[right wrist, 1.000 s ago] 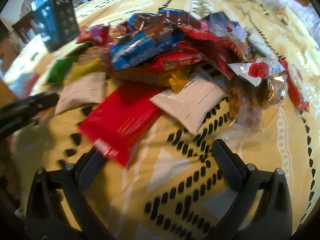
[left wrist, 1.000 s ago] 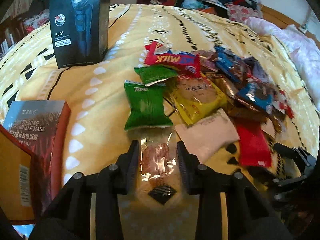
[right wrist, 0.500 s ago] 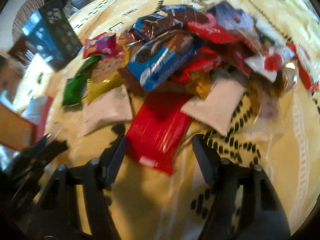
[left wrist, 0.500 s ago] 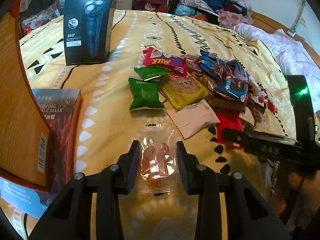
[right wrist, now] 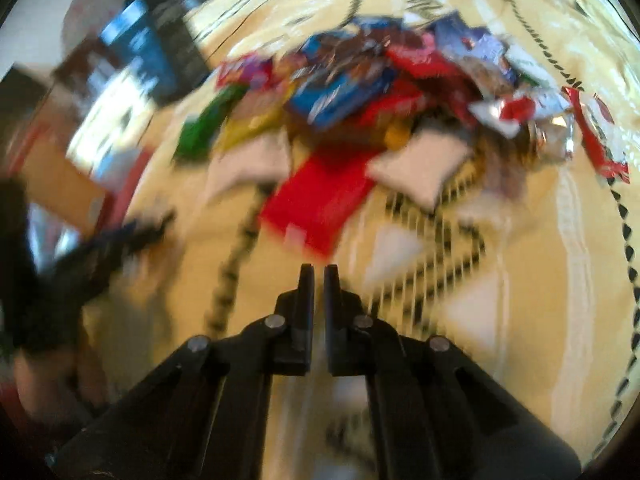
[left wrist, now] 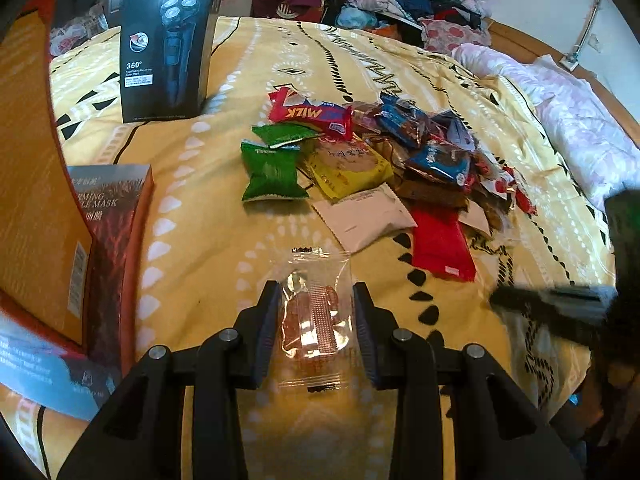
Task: Organize snacks
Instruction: 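Grasp the red wafer bar with the right tool while the left tool grasps the clear candy packet, then carry the red bar and candy packet over the glass bowl and release both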
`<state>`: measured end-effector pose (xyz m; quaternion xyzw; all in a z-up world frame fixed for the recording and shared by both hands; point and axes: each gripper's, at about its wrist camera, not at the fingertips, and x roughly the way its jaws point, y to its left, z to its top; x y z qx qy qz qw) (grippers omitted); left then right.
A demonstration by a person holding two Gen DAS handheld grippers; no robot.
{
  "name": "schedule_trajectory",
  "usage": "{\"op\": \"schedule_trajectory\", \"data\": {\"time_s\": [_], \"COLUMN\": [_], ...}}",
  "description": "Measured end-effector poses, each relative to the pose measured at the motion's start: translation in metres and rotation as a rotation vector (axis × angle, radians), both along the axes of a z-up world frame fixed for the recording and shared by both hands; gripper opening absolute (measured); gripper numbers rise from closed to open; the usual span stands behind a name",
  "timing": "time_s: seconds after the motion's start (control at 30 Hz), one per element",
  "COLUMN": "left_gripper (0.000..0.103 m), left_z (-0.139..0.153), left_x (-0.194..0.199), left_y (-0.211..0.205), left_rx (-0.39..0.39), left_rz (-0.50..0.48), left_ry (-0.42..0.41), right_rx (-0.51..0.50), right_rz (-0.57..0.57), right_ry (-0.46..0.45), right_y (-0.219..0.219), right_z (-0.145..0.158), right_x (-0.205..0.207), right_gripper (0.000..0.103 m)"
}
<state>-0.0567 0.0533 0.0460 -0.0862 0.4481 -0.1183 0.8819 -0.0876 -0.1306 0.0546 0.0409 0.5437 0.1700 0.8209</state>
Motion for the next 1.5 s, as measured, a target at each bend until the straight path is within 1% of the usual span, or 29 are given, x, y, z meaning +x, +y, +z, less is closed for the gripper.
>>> {"op": "schedule_trajectory", "data": {"time_s": [0.07,0.13,0.17,0.2,0.27,0.33,0.37,0.4,0.43,0.47,0.5,0.57,0.63,0.67,0.7,0.77,0.8,0.93,0.97,1.03,1.17,1.2,1.37,1.5], "left_gripper": [0.037,0.037,0.037,0.037,0.037,0.037,0.038,0.038,0.038,0.038,0.038,0.038,0.038,0.038,0.038,0.038,0.038,0.038,0.038,0.038,0.036,0.036,0.036,0.035], "left_z": [-0.001,-0.004,-0.005,-0.006,-0.005,-0.005,-0.006,-0.007,-0.008,-0.009,-0.009,-0.011,-0.013,-0.013,-0.012,-0.010,-0.010,-0.012,-0.011,-0.010,-0.004,-0.002,0.029,0.062], "left_x": [-0.002,-0.001,-0.001,0.000,0.000,0.001,0.003,0.004,0.005,0.005,0.006,0.006,0.007,0.007,0.007,0.006,0.006,0.005,0.004,0.002,-0.001,-0.001,-0.009,-0.015], "left_y": [0.001,0.004,0.006,0.007,0.007,0.007,0.008,0.008,0.008,0.007,0.007,0.007,0.007,0.007,0.006,0.008,0.008,0.011,0.012,0.008,0.001,0.000,-0.010,-0.011], "left_rx": [0.003,-0.009,-0.017,-0.022,-0.018,-0.018,-0.018,-0.018,-0.018,-0.017,-0.017,-0.019,-0.025,-0.026,-0.029,-0.036,-0.038,-0.051,-0.050,-0.042,-0.035,-0.036,-0.029,-0.038], "left_rz": [0.006,0.017,0.027,0.032,0.036,0.041,0.045,0.048,0.048,0.047,0.046,0.045,0.045,0.045,0.044,0.039,0.037,0.027,0.020,-0.001,-0.012,-0.017,-0.054,-0.061], "left_ry": [0.001,0.013,0.020,0.021,0.017,0.015,0.018,0.021,0.024,0.025,0.026,0.028,0.033,0.033,0.033,0.027,0.025,0.034,0.033,0.026,0.008,0.002,-0.059,-0.126], "right_rx": [-0.035,-0.013,-0.003,0.010,0.031,0.015,-0.003,-0.041,-0.070,-0.100,-0.118,-0.172,-0.222,-0.226,-0.233,-0.223,-0.187,-0.120,-0.112,-0.090,-0.048,-0.040,-0.027,-0.030], "right_rz": [-0.006,-0.071,-0.095,-0.113,-0.134,-0.170,-0.185,-0.198,-0.202,-0.204,-0.212,-0.219,-0.178,-0.164,-0.144,-0.115,-0.101,-0.031,-0.011,-0.002,-0.022,-0.028,-0.031,-0.018], "right_ry": [0.027,0.010,-0.001,-0.018,-0.040,-0.050,-0.044,-0.020,0.006,0.032,0.035,0.018,-0.017,-0.024,-0.030,-0.030,-0.019,-0.002,-0.007,-0.011,-0.028,-0.035,-0.099,-0.176], "right_y": [-0.004,-0.013,-0.013,-0.011,-0.001,0.012,0.017,0.024,0.030,0.035,0.039,0.049,0.059,0.059,0.058,0.049,0.040,0.022,0.019,0.010,-0.006,-0.004,-0.008,-0.002], "right_z": [-0.004,-0.003,-0.001,0.002,0.006,0.006,0.003,-0.005,-0.012,-0.019,-0.022,-0.024,-0.029,-0.032,-0.032,-0.027,-0.024,-0.013,-0.009,-0.003,0.007,0.010,0.029,0.057], "right_x": [-0.012,-0.012,-0.009,-0.003,0.013,0.033,0.044,0.055,0.062,0.069,0.074,0.079,0.079,0.078,0.074,0.064,0.058,0.024,0.009,-0.011,-0.031,-0.034,-0.038,-0.035], "right_gripper": [0.006,0.013,0.029,0.047,0.059,0.063,0.071,0.074,0.074,0.076,0.081,0.081,0.077,0.071,0.064,0.055,0.053,0.051,0.051,0.051,0.051,0.051,0.051,0.051]}}
